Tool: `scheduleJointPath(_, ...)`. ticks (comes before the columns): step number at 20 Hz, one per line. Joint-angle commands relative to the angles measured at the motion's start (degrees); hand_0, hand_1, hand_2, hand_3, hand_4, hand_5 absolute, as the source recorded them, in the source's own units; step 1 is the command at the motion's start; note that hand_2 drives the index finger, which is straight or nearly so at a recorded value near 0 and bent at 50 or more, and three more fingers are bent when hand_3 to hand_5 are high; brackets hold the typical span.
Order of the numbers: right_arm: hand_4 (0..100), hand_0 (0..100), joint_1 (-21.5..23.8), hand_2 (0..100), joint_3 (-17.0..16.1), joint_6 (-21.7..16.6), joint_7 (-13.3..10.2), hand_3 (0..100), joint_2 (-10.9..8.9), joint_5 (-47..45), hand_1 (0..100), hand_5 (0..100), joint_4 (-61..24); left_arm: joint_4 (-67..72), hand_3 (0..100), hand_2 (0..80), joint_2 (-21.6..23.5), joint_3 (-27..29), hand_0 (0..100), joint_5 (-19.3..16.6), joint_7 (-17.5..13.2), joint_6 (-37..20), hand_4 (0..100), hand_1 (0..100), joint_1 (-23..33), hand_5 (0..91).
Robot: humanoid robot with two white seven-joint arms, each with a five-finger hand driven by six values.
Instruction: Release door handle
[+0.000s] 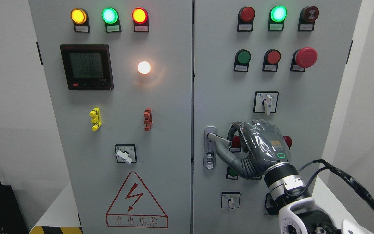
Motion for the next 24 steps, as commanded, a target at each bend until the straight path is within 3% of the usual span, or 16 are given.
scheduleJointPath(1, 96, 40, 0.02, 57, -0.15, -0.02, -0.24, 100, 0.02, -0.05, 25, 100, 0.02, -1.76, 0, 0.0, 0.00, 0.07, 12, -0.04, 0.05, -0.01, 0, 39, 0.00, 0.0)
scheduleJointPath(24, 96, 41, 0.28, 54, -0.06, -0.55, -0.15, 100, 0.02, -0.31, 27, 100, 0.19, -1.76, 0, 0.0, 0.00, -0.02, 12, -0.04, 0.05, -0.01, 0, 39, 0.00, 0.0)
